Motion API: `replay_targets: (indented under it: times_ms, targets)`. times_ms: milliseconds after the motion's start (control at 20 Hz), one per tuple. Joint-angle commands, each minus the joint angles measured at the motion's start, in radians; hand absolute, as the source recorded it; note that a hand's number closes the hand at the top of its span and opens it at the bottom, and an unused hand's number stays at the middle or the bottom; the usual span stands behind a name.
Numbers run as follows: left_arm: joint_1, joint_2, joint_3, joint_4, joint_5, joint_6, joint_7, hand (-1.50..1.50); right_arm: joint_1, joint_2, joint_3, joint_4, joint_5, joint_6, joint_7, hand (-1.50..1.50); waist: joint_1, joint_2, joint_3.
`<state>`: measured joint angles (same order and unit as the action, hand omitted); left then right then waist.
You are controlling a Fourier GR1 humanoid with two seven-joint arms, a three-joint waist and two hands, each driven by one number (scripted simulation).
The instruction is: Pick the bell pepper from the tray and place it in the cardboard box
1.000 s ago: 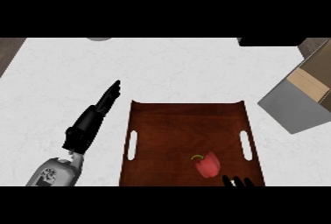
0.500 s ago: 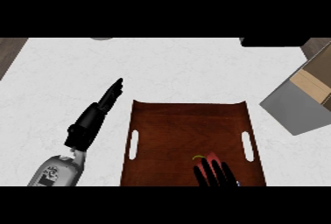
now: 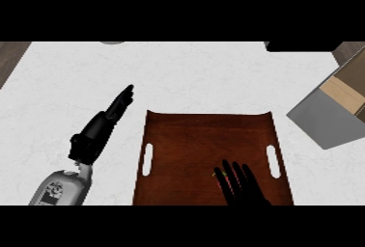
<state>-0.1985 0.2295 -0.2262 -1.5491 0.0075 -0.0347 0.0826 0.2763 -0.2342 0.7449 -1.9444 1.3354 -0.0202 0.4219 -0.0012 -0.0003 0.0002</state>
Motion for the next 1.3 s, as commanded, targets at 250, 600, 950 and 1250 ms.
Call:
replay_targets:
  times_ms: [250, 600, 950, 1250]
  targets:
    - [-0.008, -0.065, 0.028, 0.04, -0.072, -0.006, -0.021, 0.0, -0.049, 0.016, -0.031, -0.041, -0.017, 0.118, 0.025, -1.5, -0.001, 0.0, 0.0]
    - [0.003, -0.08, 0.057, 0.004, -0.09, -0.036, 0.004, 0.0, -0.102, 0.062, -0.058, 0.124, -0.021, 0.07, 0.001, -1.5, 0.0, 0.0, 0.0]
    - [-0.018, -0.107, 0.063, 0.011, -0.115, -0.053, 0.045, 0.0, -0.098, 0.047, -0.089, 0.25, -0.032, -0.011, -0.046, -1.5, 0.0, 0.0, 0.0]
    - [0.02, -0.114, 0.078, -0.006, -0.118, -0.077, 0.006, 0.0, -0.132, 0.123, -0.045, 0.345, 0.049, -0.026, 0.006, -1.5, 0.002, 0.0, 0.0]
